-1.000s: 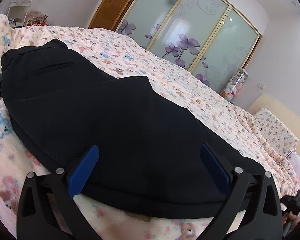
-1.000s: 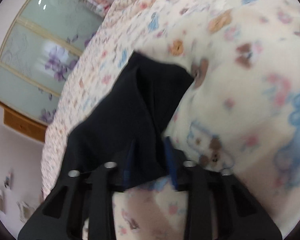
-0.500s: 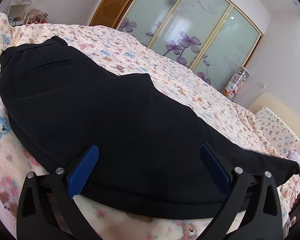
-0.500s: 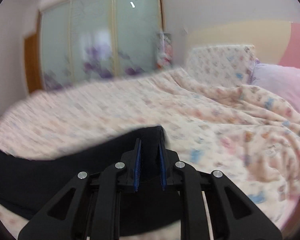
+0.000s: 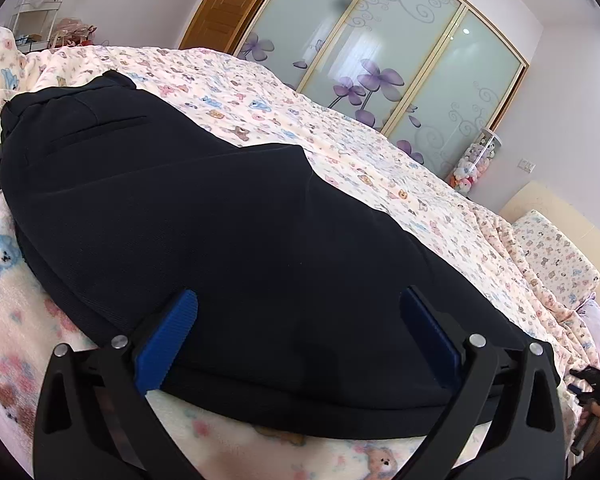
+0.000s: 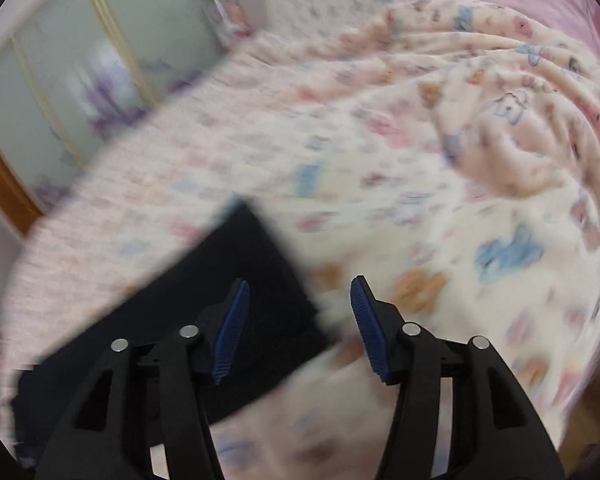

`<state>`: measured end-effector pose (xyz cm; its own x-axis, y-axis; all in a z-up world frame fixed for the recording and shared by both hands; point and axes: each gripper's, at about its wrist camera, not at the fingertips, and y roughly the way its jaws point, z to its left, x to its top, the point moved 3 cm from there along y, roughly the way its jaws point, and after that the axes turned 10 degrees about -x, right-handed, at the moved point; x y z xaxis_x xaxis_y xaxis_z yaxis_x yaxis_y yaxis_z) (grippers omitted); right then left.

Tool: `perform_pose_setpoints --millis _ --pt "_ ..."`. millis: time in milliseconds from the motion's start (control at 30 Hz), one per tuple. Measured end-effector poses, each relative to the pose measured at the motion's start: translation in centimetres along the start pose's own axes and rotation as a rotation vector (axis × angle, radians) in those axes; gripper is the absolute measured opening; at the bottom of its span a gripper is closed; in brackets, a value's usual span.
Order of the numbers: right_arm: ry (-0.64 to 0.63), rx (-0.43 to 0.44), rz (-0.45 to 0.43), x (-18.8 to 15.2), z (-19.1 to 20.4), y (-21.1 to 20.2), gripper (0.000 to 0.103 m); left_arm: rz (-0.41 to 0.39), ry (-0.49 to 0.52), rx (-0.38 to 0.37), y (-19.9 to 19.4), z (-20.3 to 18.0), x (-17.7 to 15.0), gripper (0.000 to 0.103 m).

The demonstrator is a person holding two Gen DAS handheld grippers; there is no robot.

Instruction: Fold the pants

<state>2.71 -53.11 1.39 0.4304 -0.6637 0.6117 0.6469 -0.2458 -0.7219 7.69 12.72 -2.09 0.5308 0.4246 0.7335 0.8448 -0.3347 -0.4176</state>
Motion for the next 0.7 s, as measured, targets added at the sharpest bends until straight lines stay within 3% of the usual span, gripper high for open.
perform_pose_setpoints --millis 133,267,433,700 --pt "0.108 0.354 0.224 -4.8 3.7 -0.4 0.048 0.0 -0.001 0.0 0.0 0.0 0.0 0.101" --pt "0.126 0.521 0.407 -9.3 8.2 1.6 0.044 -0.001 -0.012 -0.01 0.0 0.2 0.0 0.101" --pt "0.079 0.488 0.485 -12.1 11.6 3.6 0.044 0.002 -0.039 -0.029 0.0 0.7 0.0 0.101" --pt "0.151 0.395 0.509 -12.6 10.9 4.9 0.042 0.003 -0.045 -0.036 -0.1 0.9 0.2 0.101"
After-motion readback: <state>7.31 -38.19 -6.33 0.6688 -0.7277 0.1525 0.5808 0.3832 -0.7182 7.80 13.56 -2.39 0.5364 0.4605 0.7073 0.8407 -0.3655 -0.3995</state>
